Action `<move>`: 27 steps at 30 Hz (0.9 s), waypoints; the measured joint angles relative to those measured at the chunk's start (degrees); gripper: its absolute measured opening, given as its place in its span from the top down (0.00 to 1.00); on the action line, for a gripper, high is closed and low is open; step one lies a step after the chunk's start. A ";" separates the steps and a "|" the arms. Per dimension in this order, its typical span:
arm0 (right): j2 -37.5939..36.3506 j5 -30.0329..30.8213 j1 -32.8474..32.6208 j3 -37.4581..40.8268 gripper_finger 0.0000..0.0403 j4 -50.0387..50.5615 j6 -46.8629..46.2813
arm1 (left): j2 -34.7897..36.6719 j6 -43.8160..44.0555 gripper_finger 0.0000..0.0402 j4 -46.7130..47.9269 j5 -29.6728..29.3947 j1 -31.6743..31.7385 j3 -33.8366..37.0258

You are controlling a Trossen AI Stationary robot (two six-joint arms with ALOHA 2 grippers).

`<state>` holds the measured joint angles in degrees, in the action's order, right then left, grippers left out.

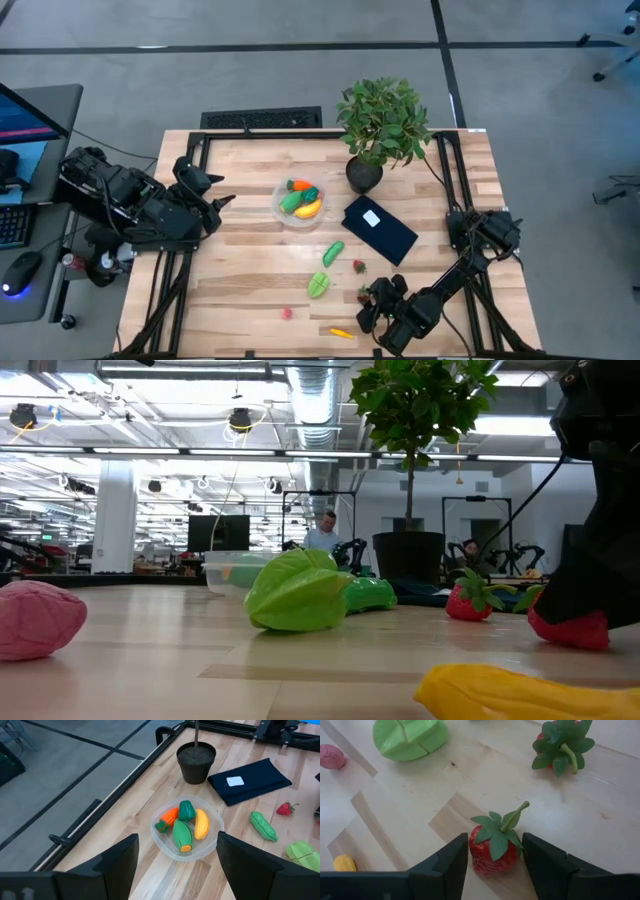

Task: Pick and placing Produce into tupperware
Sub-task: Put the bottom red strawberry into the transparent bin

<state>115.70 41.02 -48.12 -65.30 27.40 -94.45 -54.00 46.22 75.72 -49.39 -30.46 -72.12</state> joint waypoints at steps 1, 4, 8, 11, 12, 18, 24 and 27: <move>0.00 -0.03 0.03 0.00 0.56 0.01 0.00 | 0.00 0.00 0.36 -0.02 0.00 0.00 0.00; -0.07 -0.34 0.36 0.00 0.57 0.02 0.02 | 0.00 -0.01 0.36 -0.30 -0.06 0.00 0.00; -0.11 -0.50 0.66 -0.04 0.58 -0.01 0.00 | -0.01 0.00 0.36 -0.28 -0.17 0.00 0.00; -0.11 -0.50 0.95 -0.05 0.58 -0.15 0.00 | -0.02 0.02 0.36 -0.28 -0.17 0.00 0.00; -0.11 -0.50 1.01 -0.05 0.59 -0.26 0.00 | -0.02 0.02 0.36 -0.28 -0.17 0.00 0.00; -0.11 -0.26 1.03 -0.07 0.61 -0.71 0.44 | -0.02 0.02 0.36 -0.26 -0.17 0.00 0.00; -0.11 -0.20 1.03 -0.07 0.65 -0.72 0.44 | -0.02 0.00 0.36 -0.24 -0.42 0.00 0.00; -0.11 -0.18 1.03 -0.07 0.65 -0.92 0.44 | -0.02 0.00 0.36 -0.24 -0.44 0.00 0.00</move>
<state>115.59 40.84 -47.09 -65.36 26.48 -94.02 -54.02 46.22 75.48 -49.82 -30.46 -72.12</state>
